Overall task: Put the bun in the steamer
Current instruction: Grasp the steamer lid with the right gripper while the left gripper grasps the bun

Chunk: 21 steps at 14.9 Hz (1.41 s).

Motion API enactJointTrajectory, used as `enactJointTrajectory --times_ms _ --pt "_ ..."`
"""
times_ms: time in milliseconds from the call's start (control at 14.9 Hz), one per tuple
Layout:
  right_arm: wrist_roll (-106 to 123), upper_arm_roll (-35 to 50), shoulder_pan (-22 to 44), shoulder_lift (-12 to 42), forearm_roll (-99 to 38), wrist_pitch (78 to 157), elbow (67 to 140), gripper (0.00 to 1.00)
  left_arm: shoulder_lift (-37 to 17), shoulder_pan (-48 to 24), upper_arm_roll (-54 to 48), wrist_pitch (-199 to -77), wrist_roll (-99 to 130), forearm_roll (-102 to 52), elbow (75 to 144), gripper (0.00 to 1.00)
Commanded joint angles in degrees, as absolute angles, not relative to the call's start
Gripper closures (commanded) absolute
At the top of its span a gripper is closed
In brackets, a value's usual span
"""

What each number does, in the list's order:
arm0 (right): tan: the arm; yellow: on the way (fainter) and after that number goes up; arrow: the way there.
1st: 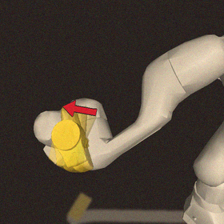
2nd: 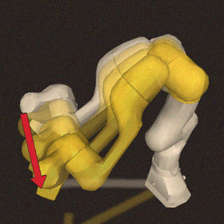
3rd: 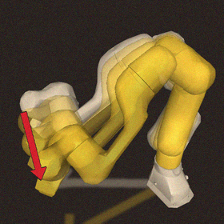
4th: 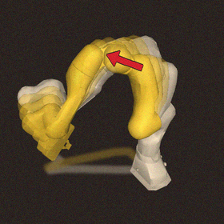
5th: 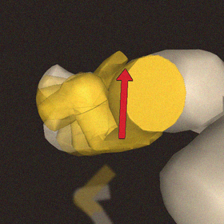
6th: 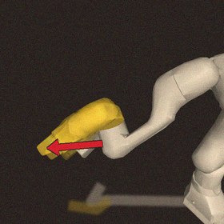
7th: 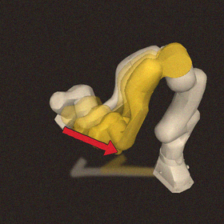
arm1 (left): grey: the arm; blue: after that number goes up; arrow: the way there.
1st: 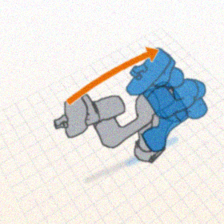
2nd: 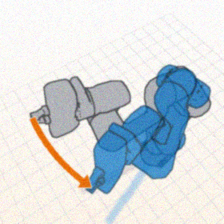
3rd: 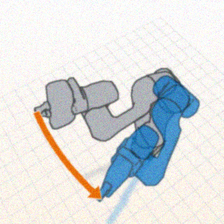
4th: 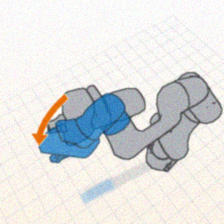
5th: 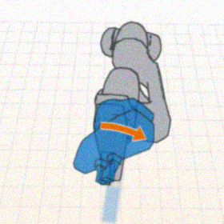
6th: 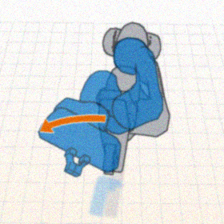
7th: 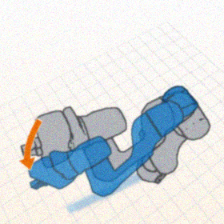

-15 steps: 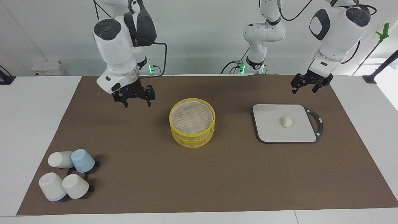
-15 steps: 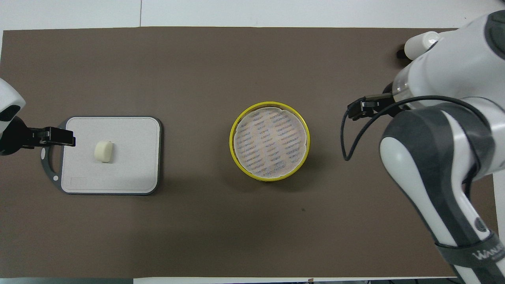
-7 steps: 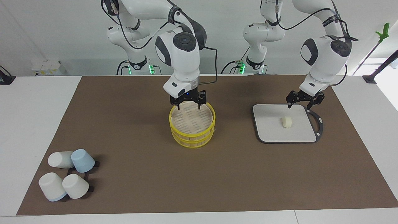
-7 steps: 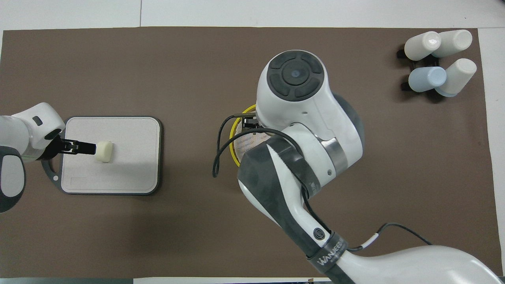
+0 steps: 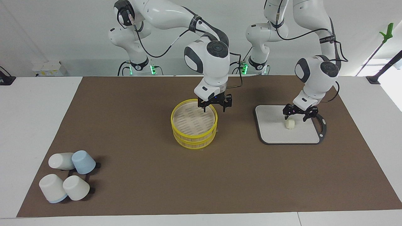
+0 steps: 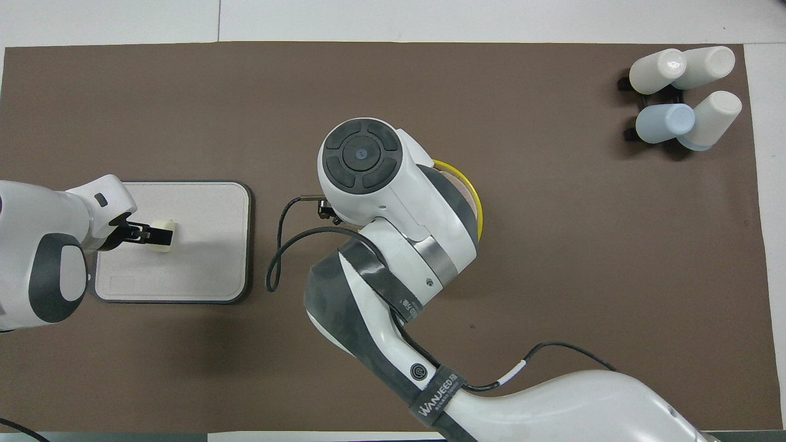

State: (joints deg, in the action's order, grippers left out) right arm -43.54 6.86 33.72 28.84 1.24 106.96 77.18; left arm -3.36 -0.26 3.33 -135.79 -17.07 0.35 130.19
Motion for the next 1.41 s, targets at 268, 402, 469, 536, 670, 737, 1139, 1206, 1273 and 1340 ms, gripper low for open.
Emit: enactJointTrajectory --times_ms 268,402,469,536,670,737,1139,1206,1273,1340 --pt "-45.2 6.5 35.2 32.0 2.2 109.2 75.8 0.07 -6.7 -0.3 2.9 -140.6 -18.5 -0.1 131.1 0.0" --pt "-46.1 6.6 35.2 32.1 3.2 109.4 75.8 0.08 -6.9 -0.5 2.9 -140.6 -18.5 -0.1 131.1 0.0" --pt "-46.2 6.6 35.3 32.1 3.3 109.3 75.9 0.12 -6.9 -0.5 2.9 -140.5 -18.5 -0.1 131.0 0.04" --pt "-46.3 6.6 35.3 32.1 3.4 109.4 76.2 0.18 -6.9 -0.5 2.9 -140.2 -18.5 -0.1 131.0 0.08" --pt "-46.3 6.6 35.3 32.0 3.7 109.5 77.0 0.33 -6.9 -0.9 2.9 -139.7 -18.3 -0.1 131.0 0.21" --pt "-46.4 6.5 35.3 32.0 3.7 109.5 77.3 0.43 -6.9 -1.0 2.9 -139.3 -18.2 -0.1 131.0 0.3" --pt "-48.5 6.5 35.3 31.3 4.1 112.9 80.8 0.79 -6.8 -1.0 2.9 -137.2 -17.8 -0.1 130.5 0.82" --pt "-48.8 6.5 35.3 31.2 4.1 112.8 80.7 0.95 -6.8 -1.1 2.9 -137.0 -17.8 -0.1 130.4 0.82" --pt "-48.7 6.5 35.3 31.2 4.1 112.3 80.3 1.0 -6.8 -1.2 2.9 -136.9 -17.8 -0.1 130.4 0.82" --pt "-48.6 6.5 35.3 31.2 4.6 112.2 80.2 1.0 -6.8 -1.2 2.9 -136.5 -17.8 -0.1 130.1 0.82"
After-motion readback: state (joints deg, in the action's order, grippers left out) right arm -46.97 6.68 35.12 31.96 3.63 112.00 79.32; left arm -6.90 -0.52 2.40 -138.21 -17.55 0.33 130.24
